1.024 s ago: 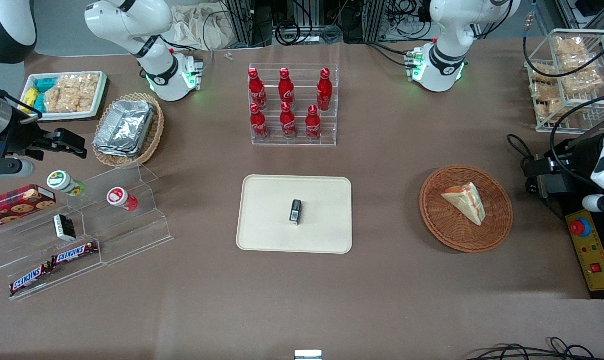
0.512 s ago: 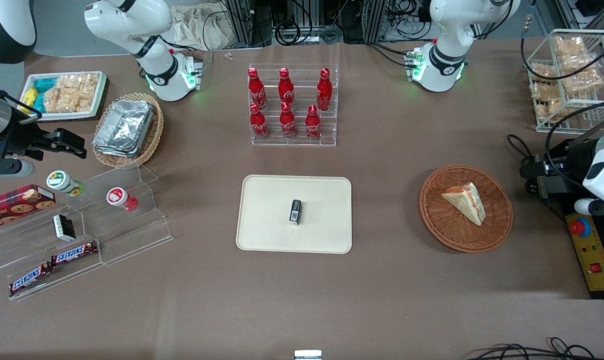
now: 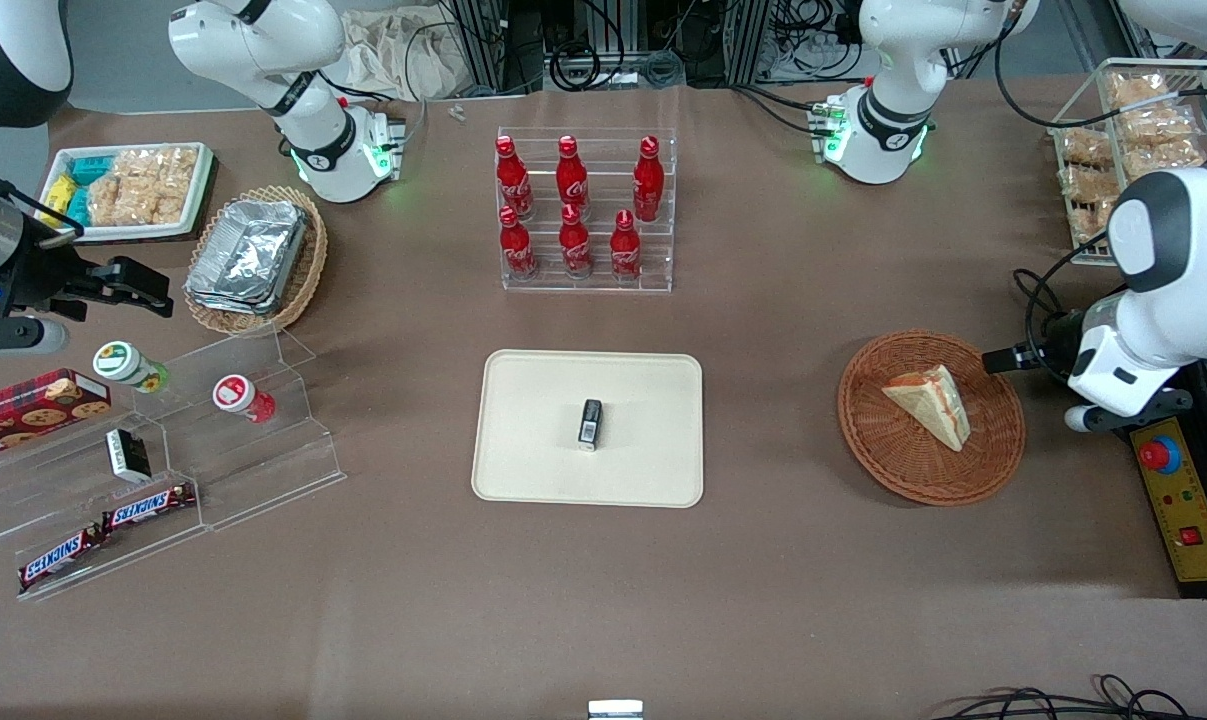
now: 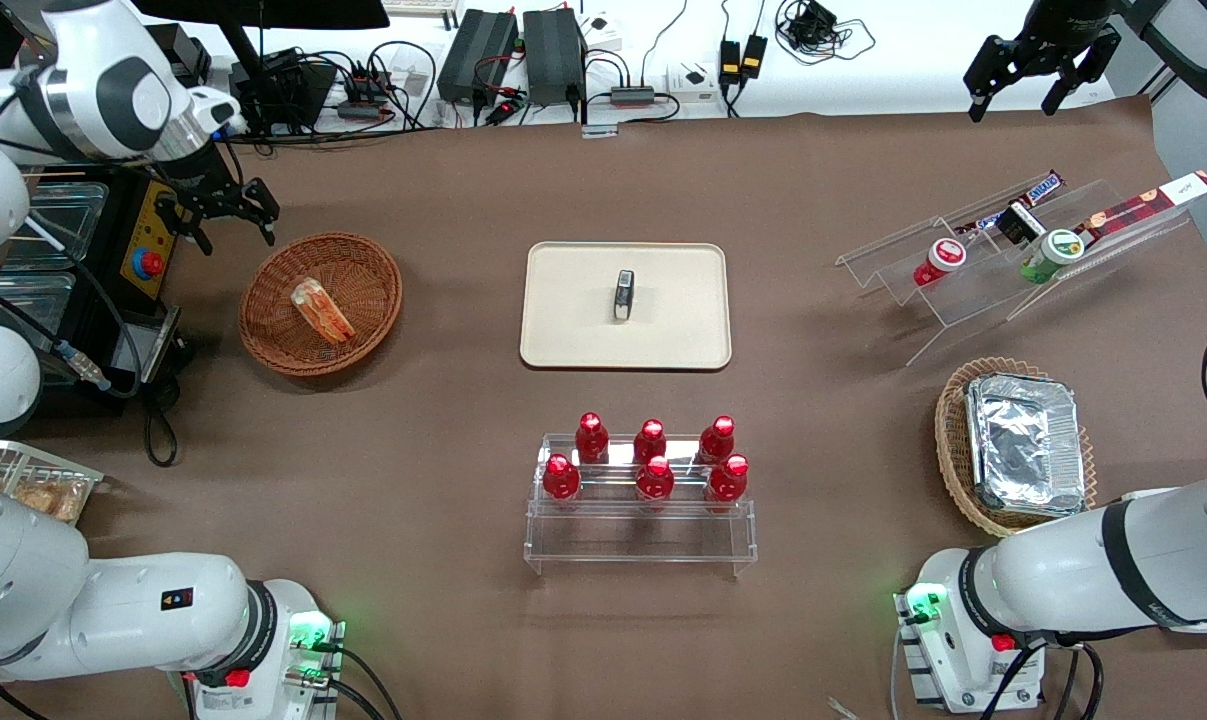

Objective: Place sandwich from basket to tray
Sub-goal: 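Lower the open left gripper over the wrapped sandwich in the basket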

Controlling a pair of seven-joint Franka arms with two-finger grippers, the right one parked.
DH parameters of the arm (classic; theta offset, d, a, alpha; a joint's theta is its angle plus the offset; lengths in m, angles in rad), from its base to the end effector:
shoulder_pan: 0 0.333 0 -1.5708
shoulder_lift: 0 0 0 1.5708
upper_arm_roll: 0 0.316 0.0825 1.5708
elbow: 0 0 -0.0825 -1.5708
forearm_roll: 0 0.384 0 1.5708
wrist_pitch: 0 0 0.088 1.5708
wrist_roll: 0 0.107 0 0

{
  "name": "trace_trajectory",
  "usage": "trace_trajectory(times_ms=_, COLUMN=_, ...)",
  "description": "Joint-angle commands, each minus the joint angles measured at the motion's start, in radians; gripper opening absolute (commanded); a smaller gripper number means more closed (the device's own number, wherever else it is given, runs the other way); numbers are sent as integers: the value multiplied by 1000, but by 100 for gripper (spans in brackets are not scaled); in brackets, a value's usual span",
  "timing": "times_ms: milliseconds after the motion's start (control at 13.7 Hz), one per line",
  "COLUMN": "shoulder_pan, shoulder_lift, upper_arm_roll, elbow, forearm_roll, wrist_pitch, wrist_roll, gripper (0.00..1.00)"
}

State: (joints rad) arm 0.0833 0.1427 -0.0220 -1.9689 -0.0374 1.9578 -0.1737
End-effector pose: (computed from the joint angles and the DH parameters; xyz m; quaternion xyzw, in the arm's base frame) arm 0.5679 0.0327 0.3879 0.9890 0.1252 -0.0777 0.0139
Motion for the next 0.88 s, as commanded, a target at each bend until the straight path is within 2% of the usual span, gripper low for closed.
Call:
trace_trajectory(times_ms=0, shoulder_pan=6, shoulder_lift=-19, upper_arm_roll=-6, elbow=-140, forearm_roll=-30, wrist_pitch=189, wrist_roll=-134, gripper=98)
trace_trajectory(times_ms=73, shoulder_pan=4, shoulder_lift=-3, upper_arm_roll=-6, elbow=-183, forearm_roll=-36, wrist_pitch=279, wrist_roll=-197, gripper=94)
trace_trajectory(times_ms=220, shoulder_pan=1, shoulder_lift=24, upper_arm_roll=-7, elbow=-234, forearm_roll=-36, wrist_pitch=400, wrist_roll=-262, gripper=94)
trace_trajectory(times_ms=585, shoulder_pan=-7, shoulder_lift=127, upper_arm_roll=-9, elbow=-232, forearm_roll=-36, wrist_pitch=502, wrist_roll=-365, gripper=96)
trace_trajectory(times_ms=805, shoulder_pan=-8, shoulder_lift=164, upper_arm_roll=-10, elbow=-234, forearm_roll=-36, wrist_pitch=544, wrist_roll=-366, gripper=96)
